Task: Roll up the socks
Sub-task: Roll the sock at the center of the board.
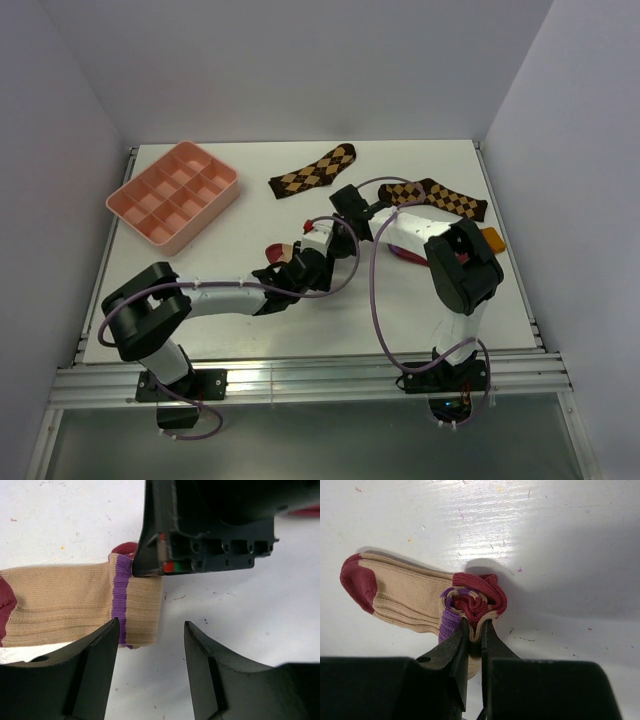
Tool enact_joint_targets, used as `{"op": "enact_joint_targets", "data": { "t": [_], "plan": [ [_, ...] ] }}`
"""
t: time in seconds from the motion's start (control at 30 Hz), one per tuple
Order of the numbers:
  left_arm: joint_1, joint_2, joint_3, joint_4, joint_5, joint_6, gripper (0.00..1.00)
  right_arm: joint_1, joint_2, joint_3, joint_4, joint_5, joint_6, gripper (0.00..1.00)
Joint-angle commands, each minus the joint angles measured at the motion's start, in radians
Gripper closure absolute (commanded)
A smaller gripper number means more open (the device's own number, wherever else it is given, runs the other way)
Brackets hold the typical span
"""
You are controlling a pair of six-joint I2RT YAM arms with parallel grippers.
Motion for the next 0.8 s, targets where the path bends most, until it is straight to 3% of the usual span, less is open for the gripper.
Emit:
{"op": "enact_joint_targets", "data": {
  "t": [0.0, 0.37, 0.47, 0.5, 0.6, 0.63, 0.77],
  "plan": [
    [-0.037, 0.049, 0.046, 0.025, -0.123, 0.084, 0.42, 0.007, 0.021, 0.022, -0.05, 0.016, 0.005, 1.0],
    [-0.071, 0.232, 0.114, -0.053, -0.249, 0.076, 0.5, 0.011, 0.023, 0.005, -0.013, -0.023, 0.002, 1.0],
    [-0.068, 0.255, 0.115, -0.078, -0.251, 0.05, 0.66, 0.009, 0.009, -0.013, 0.018, -0.052, 0.007, 1.0],
    [-0.07, 0.252, 0.105, -0.079, -0.243, 0.044, 0.76, 0.009, -0.003, -0.022, 0.027, -0.059, 0.005, 1.0],
    [-0.06, 0.237, 0.089, -0.082, -0.22, 0.023, 0.92, 0.006, -0.031, -0.038, 0.067, -0.08, 0.01, 0.93],
    [-0.05, 0.218, 0.085, -0.087, -0.192, 0.006, 0.96, 0.004, -0.042, -0.039, 0.088, -0.086, 0.011, 0.86],
    [0.005, 0.145, 0.033, -0.061, -0.058, -0.045, 0.99, -0.003, -0.108, -0.059, 0.139, -0.099, 0.036, 0.63]
  ]
}}
